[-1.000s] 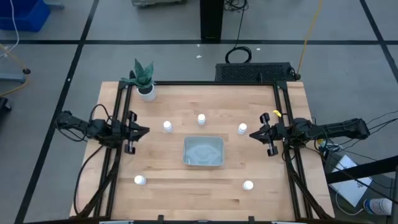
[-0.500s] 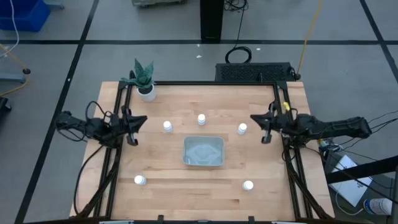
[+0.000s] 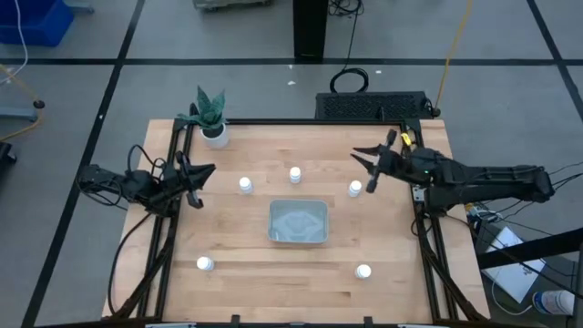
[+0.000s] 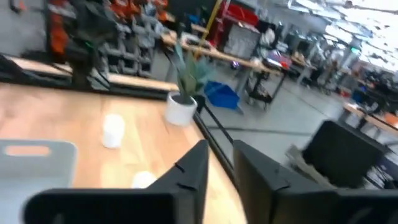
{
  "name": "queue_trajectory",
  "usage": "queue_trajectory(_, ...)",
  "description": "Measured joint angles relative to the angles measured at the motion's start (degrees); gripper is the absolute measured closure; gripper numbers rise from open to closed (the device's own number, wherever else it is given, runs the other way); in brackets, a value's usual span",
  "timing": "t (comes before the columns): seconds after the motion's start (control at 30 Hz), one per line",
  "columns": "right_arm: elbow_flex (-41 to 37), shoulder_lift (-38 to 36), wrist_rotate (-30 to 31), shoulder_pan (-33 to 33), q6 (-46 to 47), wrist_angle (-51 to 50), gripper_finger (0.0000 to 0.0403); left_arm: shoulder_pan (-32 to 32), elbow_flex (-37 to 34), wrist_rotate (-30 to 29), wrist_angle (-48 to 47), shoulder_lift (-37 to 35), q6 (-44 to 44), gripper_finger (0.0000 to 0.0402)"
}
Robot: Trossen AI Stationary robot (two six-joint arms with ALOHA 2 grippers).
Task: Pick and place pill bottles into a basket
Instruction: Put the white pill bottle into the gray bin
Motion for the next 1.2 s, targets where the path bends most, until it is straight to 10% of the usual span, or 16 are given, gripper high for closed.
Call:
queue_trajectory(0.3,0.0,7.4,0.8,-4.0,-1.0,-1.2,0.0193,0.0,0.0,0.1,-3.1,0.3,-2.7,0.0364)
queue_trajectory(0.67,12.0,12.2,19.2,-1.1,-10.9,-11.0,0.0134,0.0,0.0,0.1,-3.3,0.3,-3.2,0.0364)
queue_trajectory(1.2,29.1,16.1,-3.4,-3.3,14.7,-43.0,0.0135,0.0,0.0,0.1,-5.2,0.3,-4.5,0.0364)
